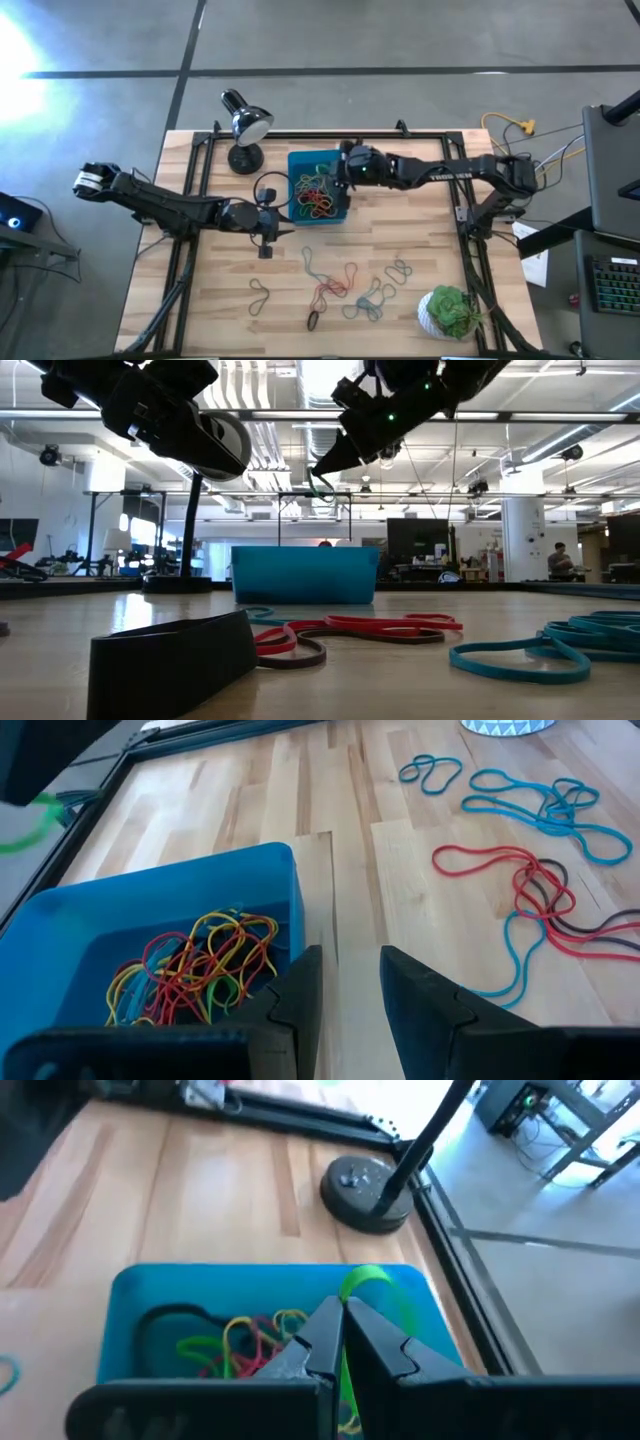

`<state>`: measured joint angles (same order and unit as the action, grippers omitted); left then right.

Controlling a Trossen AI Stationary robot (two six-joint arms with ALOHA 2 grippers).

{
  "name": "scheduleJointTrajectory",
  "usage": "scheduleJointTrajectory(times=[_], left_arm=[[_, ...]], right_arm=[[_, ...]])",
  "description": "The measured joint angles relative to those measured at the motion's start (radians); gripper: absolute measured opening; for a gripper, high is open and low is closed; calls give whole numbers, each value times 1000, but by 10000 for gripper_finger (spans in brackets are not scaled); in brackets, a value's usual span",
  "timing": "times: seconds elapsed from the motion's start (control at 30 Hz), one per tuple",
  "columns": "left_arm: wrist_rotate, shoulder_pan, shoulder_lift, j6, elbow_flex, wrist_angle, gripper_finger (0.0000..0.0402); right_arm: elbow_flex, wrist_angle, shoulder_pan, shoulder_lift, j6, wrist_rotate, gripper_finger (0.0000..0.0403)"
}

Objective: Pick and place rubber bands into bin
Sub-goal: Put the green rubber band into the blue bin

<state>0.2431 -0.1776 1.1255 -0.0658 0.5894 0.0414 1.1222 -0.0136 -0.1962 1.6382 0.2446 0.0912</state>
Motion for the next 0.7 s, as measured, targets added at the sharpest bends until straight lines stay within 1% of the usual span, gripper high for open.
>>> scheduleJointTrajectory(times=[0.13, 0.3, 0.53, 0.7], left_arm=[[0, 1, 0, -3, -7, 12, 88], [0, 1, 0, -3, -7, 13, 88], [0, 1, 0, -23, -8, 49, 88], [0, 1, 0, -24, -8, 62, 88]], right_arm=[[-62, -140, -39, 0, -30, -41, 9], [-138, -279, -69, 0, -75, -48, 9], [-181, -330, -96, 0, -116, -118, 9], [-186, -336, -104, 0, -131, -124, 9]])
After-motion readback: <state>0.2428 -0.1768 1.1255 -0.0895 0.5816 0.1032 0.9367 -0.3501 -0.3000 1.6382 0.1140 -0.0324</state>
